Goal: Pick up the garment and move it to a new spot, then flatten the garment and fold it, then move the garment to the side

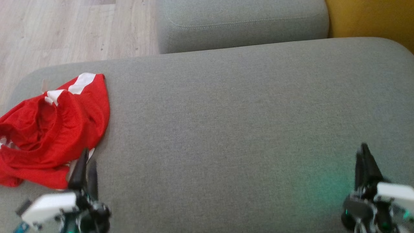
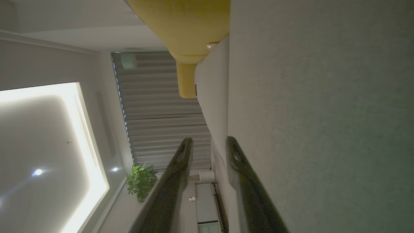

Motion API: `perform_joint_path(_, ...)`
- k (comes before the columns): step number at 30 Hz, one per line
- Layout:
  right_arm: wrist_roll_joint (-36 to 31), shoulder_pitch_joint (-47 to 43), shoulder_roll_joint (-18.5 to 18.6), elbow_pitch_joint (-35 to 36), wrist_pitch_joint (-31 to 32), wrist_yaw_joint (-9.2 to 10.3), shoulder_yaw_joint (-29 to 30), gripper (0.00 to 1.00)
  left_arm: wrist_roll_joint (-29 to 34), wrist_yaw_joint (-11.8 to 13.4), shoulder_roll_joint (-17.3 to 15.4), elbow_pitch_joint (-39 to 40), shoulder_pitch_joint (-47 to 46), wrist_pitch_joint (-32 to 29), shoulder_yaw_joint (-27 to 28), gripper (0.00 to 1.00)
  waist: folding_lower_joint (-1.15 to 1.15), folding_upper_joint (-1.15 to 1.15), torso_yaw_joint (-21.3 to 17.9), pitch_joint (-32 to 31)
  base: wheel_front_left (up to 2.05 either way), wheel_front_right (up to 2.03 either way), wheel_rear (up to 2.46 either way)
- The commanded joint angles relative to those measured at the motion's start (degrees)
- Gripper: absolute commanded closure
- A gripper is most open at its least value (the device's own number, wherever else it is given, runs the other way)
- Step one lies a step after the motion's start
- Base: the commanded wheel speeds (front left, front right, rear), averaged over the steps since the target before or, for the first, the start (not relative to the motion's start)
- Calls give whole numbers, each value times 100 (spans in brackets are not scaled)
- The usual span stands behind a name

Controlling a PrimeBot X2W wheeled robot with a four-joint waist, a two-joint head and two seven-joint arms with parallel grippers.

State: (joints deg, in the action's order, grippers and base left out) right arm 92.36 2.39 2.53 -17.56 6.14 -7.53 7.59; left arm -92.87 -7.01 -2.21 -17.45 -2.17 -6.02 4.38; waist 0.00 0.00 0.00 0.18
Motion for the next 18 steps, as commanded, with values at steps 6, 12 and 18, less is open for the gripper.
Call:
perform_joint_path(6, -32, -120, -4, -117, -71, 0, -90, 0, 50, 3, 27, -104, 131, 74, -79, 0, 0, 0, 2, -17, 0, 0, 0)
perform_joint_path(12, -284, -116, -1, -176, -175, 0, -136, 0, 222, 0, 23, -77, 164, 174, -86, 0, 0, 0, 4, -43, 0, 0, 0)
perform_joint_path(18, -867, -130, -1, -111, -277, 1, -142, 0, 612, 48, 18, -27, 175, 275, -76, 0, 0, 0, 11, -63, 0, 0, 0)
